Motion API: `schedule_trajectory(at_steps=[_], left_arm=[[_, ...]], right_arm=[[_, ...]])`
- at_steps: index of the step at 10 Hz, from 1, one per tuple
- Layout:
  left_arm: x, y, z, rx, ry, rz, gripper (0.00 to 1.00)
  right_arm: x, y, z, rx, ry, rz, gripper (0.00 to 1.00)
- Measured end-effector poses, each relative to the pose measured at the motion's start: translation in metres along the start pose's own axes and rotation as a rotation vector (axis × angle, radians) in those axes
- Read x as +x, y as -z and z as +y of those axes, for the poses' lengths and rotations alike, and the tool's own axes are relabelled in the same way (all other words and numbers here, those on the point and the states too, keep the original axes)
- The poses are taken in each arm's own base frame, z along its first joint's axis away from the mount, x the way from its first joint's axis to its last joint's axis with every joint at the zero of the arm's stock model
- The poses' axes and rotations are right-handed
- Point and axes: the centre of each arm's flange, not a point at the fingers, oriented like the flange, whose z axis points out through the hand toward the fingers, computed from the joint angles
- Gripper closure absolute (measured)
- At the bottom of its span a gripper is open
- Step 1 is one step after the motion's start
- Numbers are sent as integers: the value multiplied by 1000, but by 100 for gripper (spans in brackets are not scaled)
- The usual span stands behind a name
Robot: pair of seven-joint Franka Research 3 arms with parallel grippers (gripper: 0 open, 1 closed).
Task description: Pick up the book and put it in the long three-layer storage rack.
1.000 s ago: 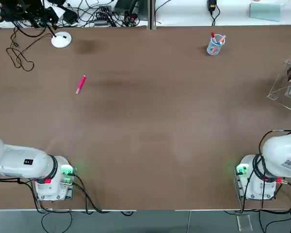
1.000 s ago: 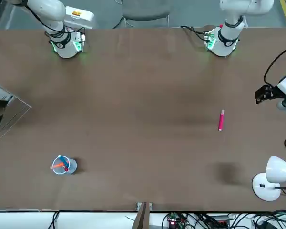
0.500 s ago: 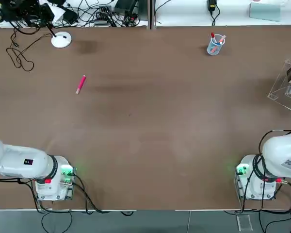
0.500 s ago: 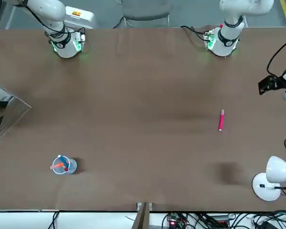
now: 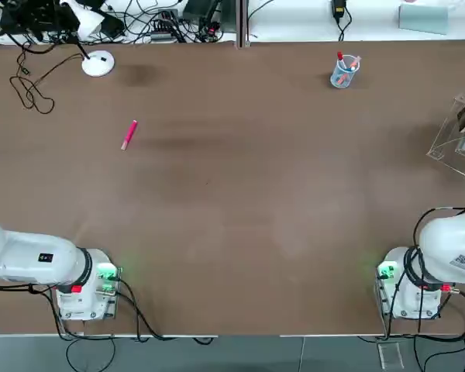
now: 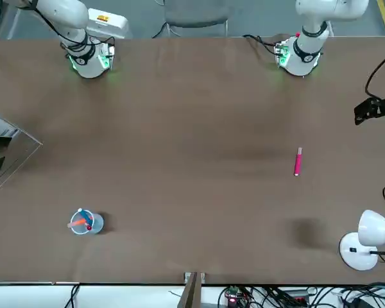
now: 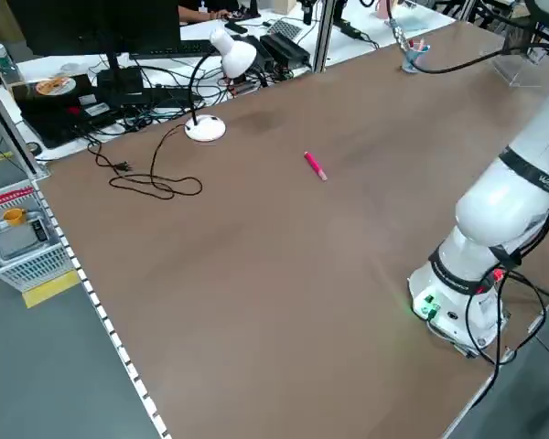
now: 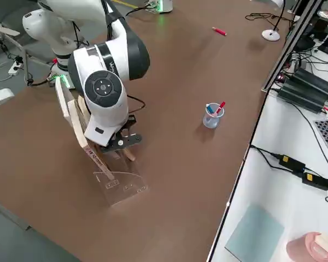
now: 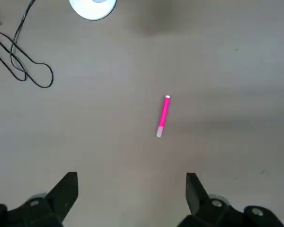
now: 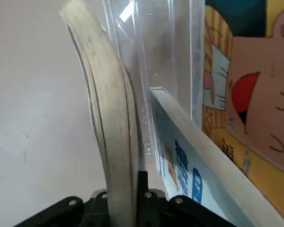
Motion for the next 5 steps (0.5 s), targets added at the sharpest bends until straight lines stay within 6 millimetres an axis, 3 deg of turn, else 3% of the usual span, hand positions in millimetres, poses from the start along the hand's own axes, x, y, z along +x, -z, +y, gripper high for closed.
schedule_trajectory(at_steps=[5], left_arm=[[0, 0, -5, 0, 5, -1, 0]], right_arm=[[4, 1, -7, -40, -12, 16, 84]])
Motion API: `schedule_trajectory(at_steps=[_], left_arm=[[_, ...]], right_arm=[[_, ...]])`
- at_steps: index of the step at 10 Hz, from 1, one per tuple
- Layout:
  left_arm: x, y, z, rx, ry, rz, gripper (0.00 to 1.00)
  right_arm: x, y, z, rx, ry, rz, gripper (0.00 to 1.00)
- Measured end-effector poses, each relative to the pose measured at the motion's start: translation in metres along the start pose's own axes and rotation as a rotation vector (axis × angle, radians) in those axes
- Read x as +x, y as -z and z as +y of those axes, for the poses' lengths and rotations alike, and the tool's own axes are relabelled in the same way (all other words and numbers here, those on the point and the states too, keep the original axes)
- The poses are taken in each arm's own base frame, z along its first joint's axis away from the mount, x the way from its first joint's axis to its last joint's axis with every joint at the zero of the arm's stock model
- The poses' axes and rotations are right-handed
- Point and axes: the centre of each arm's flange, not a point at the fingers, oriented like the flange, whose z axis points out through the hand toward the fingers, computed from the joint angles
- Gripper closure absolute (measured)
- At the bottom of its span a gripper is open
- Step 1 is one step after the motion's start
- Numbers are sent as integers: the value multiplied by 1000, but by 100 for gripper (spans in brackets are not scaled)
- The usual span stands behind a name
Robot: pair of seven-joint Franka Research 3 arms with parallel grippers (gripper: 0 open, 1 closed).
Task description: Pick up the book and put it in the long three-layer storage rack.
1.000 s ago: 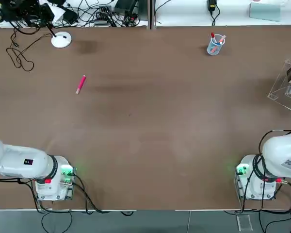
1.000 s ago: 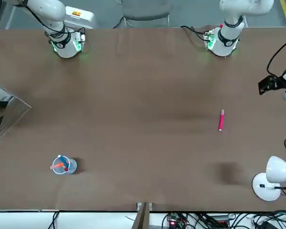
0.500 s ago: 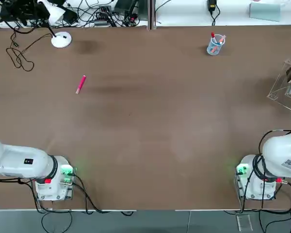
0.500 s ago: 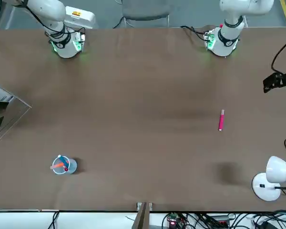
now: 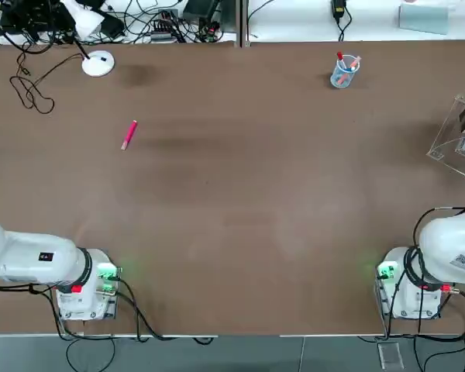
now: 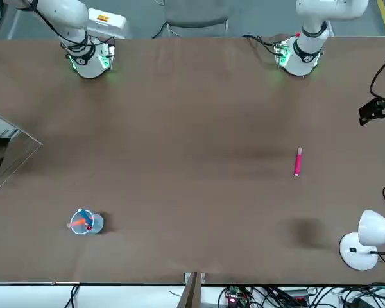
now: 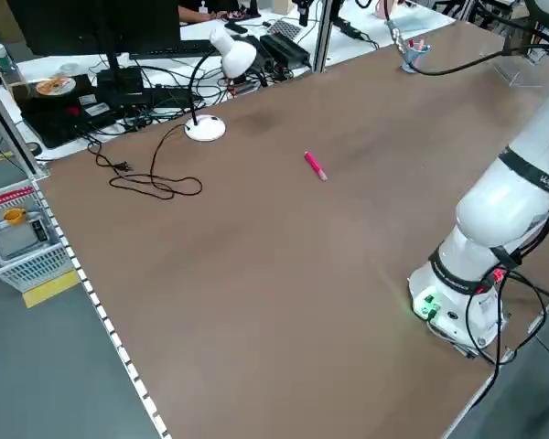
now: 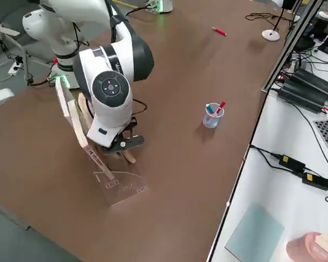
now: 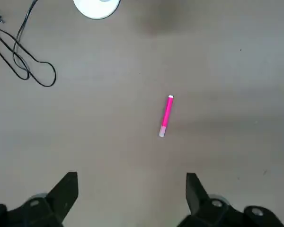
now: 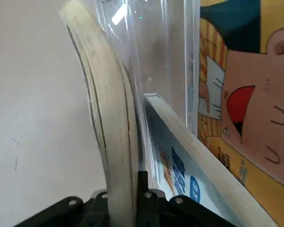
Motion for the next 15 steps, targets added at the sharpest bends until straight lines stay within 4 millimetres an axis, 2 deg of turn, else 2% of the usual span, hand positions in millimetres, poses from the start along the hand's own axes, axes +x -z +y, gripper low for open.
schedule_trajectory(at_steps=[15], left_arm=[[0, 2, 3, -23, -13, 3, 0]], right_arm=[[4, -1, -8, 4, -50, 2, 84]])
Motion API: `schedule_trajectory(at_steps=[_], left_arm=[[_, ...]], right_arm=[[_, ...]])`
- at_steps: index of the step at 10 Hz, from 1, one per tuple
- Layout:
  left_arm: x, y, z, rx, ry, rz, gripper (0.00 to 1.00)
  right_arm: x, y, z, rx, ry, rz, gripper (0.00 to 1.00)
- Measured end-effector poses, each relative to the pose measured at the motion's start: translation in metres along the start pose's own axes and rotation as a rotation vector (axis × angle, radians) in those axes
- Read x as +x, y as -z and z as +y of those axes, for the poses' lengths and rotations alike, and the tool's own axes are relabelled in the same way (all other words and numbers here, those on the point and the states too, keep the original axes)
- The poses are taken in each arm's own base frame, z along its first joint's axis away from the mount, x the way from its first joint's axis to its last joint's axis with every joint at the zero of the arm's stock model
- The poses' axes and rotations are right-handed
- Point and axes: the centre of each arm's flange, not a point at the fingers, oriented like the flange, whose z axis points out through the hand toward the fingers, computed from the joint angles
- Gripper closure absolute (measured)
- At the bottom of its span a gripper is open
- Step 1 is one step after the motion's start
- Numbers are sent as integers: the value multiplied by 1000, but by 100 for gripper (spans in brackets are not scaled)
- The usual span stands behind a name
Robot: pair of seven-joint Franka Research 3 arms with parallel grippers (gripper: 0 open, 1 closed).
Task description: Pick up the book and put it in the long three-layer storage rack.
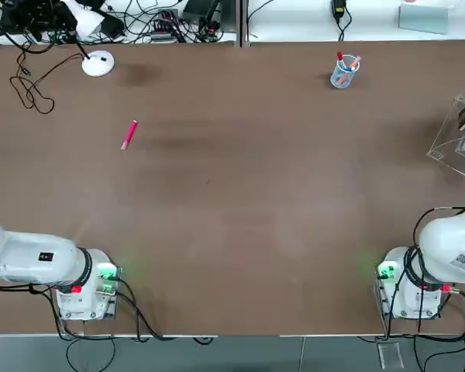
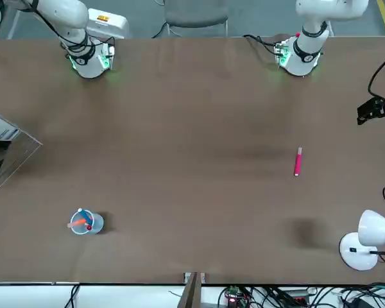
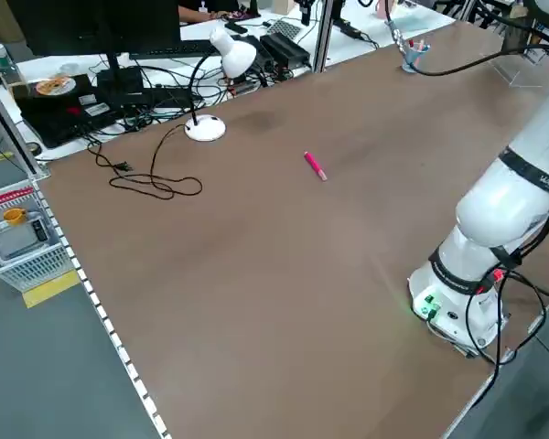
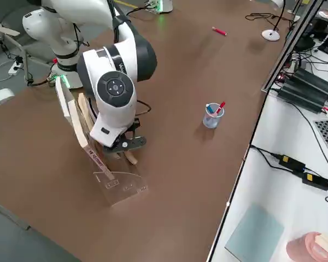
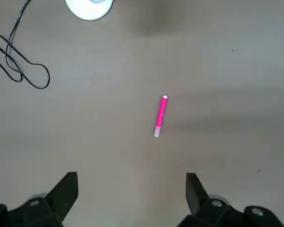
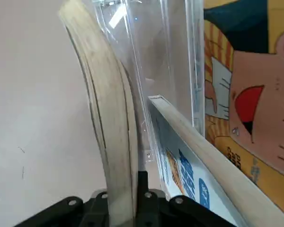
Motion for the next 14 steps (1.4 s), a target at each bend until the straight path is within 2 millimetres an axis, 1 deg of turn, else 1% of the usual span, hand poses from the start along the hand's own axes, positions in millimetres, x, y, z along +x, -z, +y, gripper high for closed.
schedule_trajectory(at_steps=[8, 14], left_arm=[[0, 0, 0, 0, 0, 1, 0], [0, 0, 0, 0, 0, 1, 0]], right_arm=[[11, -14, -6, -5, 4, 2, 84], [17, -18, -5, -5, 12, 15, 84]])
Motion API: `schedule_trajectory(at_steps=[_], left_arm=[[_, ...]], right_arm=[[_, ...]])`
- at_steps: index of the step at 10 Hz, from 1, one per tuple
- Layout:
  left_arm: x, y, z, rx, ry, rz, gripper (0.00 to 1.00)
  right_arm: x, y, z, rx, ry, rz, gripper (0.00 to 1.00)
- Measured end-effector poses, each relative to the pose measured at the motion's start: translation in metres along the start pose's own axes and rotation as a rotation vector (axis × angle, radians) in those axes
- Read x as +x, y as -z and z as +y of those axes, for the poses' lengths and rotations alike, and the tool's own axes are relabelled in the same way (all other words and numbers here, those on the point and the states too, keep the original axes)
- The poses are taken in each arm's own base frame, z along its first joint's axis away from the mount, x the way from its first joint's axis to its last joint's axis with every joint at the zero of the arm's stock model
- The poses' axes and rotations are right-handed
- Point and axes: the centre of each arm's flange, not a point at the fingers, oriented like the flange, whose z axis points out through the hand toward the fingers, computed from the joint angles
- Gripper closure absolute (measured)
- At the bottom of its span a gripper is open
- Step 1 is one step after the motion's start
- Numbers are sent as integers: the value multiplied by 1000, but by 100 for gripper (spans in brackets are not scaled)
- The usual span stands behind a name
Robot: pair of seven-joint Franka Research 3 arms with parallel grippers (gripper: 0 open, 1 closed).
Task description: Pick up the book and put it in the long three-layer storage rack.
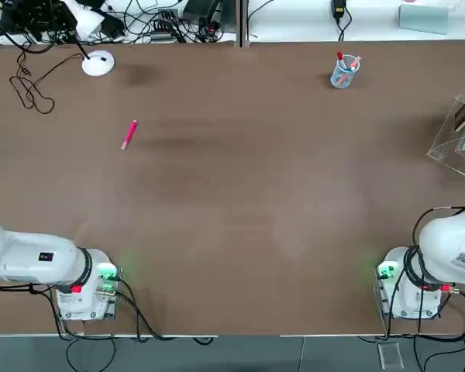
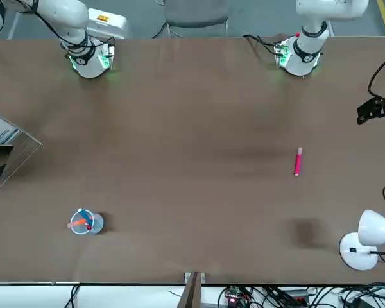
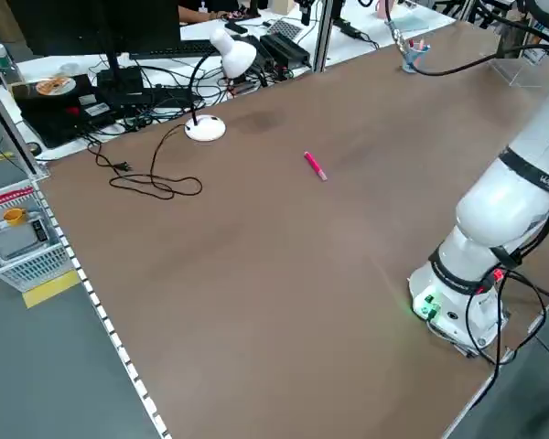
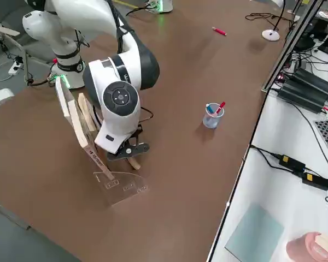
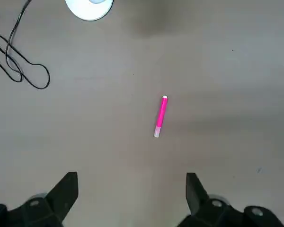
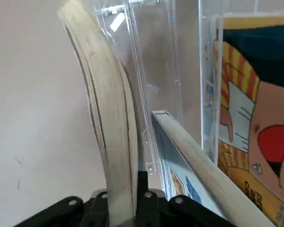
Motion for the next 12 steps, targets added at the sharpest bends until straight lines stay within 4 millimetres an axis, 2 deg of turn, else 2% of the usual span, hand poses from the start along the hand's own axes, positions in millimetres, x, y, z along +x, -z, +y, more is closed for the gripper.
schedule_trajectory(at_steps=[12], left_arm=[[0, 0, 0, 0, 0, 0, 0]], right_arm=[[8, -2, -4, 4, 11, 46, 84]])
